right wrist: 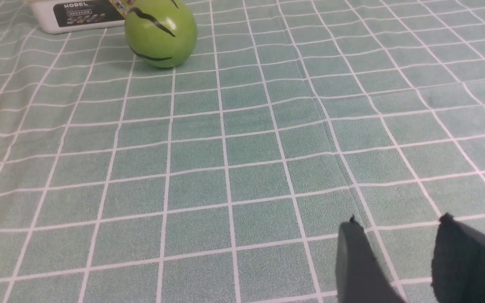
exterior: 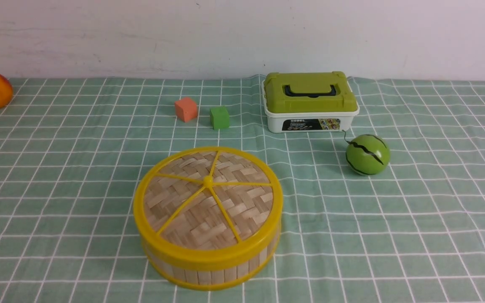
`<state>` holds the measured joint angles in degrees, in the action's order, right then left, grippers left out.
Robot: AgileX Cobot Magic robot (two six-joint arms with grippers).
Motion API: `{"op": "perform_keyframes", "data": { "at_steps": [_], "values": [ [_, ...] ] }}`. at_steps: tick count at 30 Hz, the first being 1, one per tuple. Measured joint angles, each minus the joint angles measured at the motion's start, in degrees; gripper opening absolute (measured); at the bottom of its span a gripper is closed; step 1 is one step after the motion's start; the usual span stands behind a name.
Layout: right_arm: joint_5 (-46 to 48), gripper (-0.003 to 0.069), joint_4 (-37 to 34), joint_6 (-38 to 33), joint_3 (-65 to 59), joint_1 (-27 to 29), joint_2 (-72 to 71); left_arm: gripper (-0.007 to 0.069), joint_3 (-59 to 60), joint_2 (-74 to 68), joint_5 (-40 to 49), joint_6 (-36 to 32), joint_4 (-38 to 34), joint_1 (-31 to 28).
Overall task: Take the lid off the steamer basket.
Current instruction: Use the right arm to lift the lid of the steamer
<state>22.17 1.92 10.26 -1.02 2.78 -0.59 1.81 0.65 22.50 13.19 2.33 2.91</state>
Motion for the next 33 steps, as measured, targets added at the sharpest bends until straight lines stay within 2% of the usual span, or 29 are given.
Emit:
{"op": "perform_keyframes", "data": {
  "at_steps": [28,31,32,33],
  "values": [
    [0.00,0.0239,0.00,0.00,0.00,0.00,0.00,0.0239,0.00,0.00,0.00,0.00,0.00,0.00],
    [0.00,0.0239,-1.46,0.12,0.00,0.00,0.00,0.0239,0.00,0.00,0.00,0.00,0.00,0.00],
    [-0.14,0.0239,-5.72,1.67,0.00,0.00,0.00,0.0239,0.00,0.00,0.00,0.00,0.00,0.00],
    [-0.14,0.0239,-6.40,1.99,0.00,0.00,0.00,0.0239,0.00,0.00,0.00,0.00,0.00,0.00]
  ]
}}
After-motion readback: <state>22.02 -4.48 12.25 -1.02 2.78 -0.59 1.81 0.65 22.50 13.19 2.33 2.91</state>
